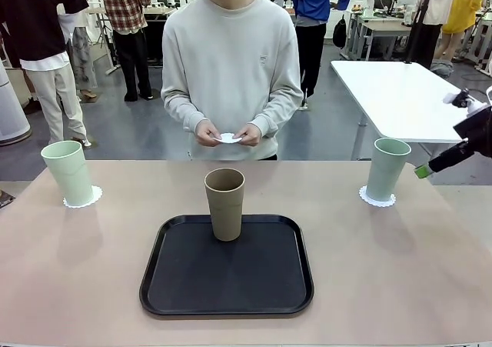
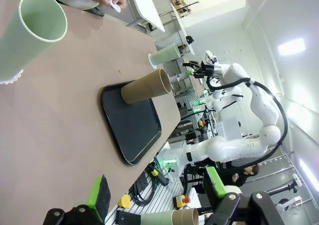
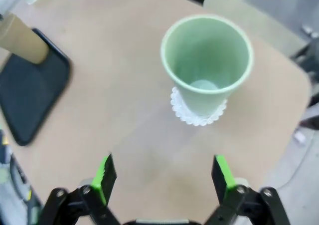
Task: Place coasters on the table and set cups on them.
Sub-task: Take one Reusable plastic cup from the Flat Tray and place it on a coaster set by the human.
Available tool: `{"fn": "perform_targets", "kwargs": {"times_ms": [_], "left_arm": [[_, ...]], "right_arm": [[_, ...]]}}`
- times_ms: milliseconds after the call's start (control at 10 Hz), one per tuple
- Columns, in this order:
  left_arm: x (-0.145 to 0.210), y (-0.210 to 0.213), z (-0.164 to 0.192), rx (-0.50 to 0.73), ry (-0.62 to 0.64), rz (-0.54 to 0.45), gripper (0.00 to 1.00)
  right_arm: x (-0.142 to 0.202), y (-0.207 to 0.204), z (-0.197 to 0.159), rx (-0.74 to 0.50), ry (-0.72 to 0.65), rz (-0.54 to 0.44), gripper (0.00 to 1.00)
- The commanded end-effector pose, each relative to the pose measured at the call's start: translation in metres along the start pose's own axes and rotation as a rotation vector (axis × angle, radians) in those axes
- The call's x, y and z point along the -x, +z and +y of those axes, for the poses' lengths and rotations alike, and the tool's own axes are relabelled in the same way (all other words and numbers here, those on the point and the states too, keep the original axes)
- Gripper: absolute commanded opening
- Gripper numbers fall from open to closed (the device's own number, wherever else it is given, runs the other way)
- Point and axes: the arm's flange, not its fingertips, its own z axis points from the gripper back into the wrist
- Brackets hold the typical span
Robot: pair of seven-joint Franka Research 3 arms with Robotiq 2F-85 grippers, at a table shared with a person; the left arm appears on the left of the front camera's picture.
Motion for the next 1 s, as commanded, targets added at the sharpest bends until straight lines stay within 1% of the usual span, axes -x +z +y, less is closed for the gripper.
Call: {"fn": "perform_targets", "kwargs": {"times_ms": [0,100,200,400,500,600,700,900], "left_arm": [[0.000,0.002,-0.002,0.007,-0.001,-0.012,1.00],[0.000,0.002,-0.002,0.007,-0.001,-0.012,1.00],[0.000,0.002,-0.002,0.007,-0.001,-0.012,1.00],[0.000,0.002,-0.002,0.007,-0.001,-0.012,1.00],[0.000,0.002,-0.002,0.007,-0.001,-0.012,1.00],[0.000,0.002,-0.002,0.007,-0.001,-0.012,1.00],[0.000,0.002,-0.002,0.007,-0.001,-0.012,1.00],[0.000,0.002,-0.002,0.007,-0.001,-0.012,1.00]], "right_arm": [[-0.013,0.017,0.031,0.081,-0.040,0.085,1.00],[-0.023,0.022,0.045,0.145,-0.066,0.150,1.00],[-0.032,0.024,0.056,0.179,-0.087,0.209,1.00],[-0.045,0.022,0.077,0.217,-0.094,0.259,1.00],[-0.046,0.011,0.079,0.207,-0.088,0.285,1.00],[-0.038,0.001,0.075,0.218,-0.018,0.348,1.00],[-0.047,0.020,0.072,0.222,-0.075,0.247,1.00],[-0.047,0.020,0.072,0.222,-0.075,0.247,1.00]]}}
